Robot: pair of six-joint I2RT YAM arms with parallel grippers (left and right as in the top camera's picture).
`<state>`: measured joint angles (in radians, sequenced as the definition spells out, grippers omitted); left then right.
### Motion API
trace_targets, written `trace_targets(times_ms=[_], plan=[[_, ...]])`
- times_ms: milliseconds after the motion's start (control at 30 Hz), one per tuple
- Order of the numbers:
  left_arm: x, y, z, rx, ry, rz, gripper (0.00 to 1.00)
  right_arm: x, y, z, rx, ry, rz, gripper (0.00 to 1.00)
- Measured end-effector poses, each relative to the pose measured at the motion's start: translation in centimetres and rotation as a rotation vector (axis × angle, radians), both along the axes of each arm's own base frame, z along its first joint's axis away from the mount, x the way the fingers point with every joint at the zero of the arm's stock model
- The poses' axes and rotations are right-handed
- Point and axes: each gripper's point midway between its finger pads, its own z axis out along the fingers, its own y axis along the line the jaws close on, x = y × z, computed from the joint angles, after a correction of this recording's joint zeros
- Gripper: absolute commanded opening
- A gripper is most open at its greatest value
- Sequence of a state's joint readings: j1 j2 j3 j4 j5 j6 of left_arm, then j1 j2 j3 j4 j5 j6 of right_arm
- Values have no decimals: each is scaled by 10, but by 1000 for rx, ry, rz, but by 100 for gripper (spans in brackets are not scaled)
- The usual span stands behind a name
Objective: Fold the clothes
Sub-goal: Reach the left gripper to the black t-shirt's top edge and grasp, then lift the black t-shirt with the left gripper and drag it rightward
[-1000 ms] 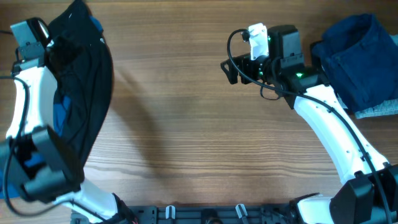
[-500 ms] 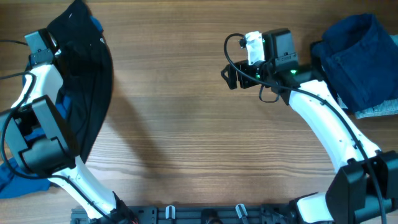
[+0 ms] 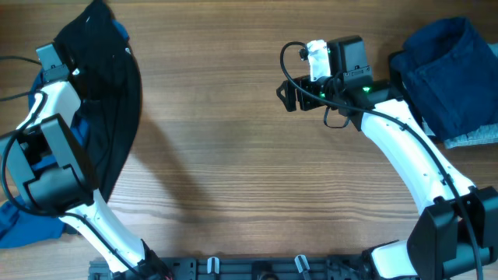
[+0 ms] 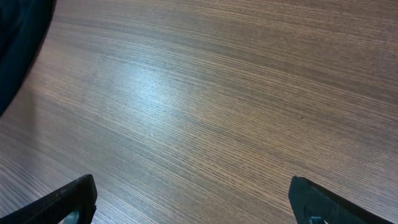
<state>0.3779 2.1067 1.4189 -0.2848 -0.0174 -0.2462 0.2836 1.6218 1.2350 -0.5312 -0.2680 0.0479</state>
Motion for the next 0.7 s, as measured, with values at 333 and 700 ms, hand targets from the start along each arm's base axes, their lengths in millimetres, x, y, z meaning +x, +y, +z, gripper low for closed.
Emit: trace_targets(times_ms=[333, 700], plan=[[12, -62, 125, 14, -204, -88, 4, 6, 2, 5, 35, -7, -41, 100], [11, -252, 245, -43, -487, -428, 4, -6, -20, 49, 76, 10, -105, 100]])
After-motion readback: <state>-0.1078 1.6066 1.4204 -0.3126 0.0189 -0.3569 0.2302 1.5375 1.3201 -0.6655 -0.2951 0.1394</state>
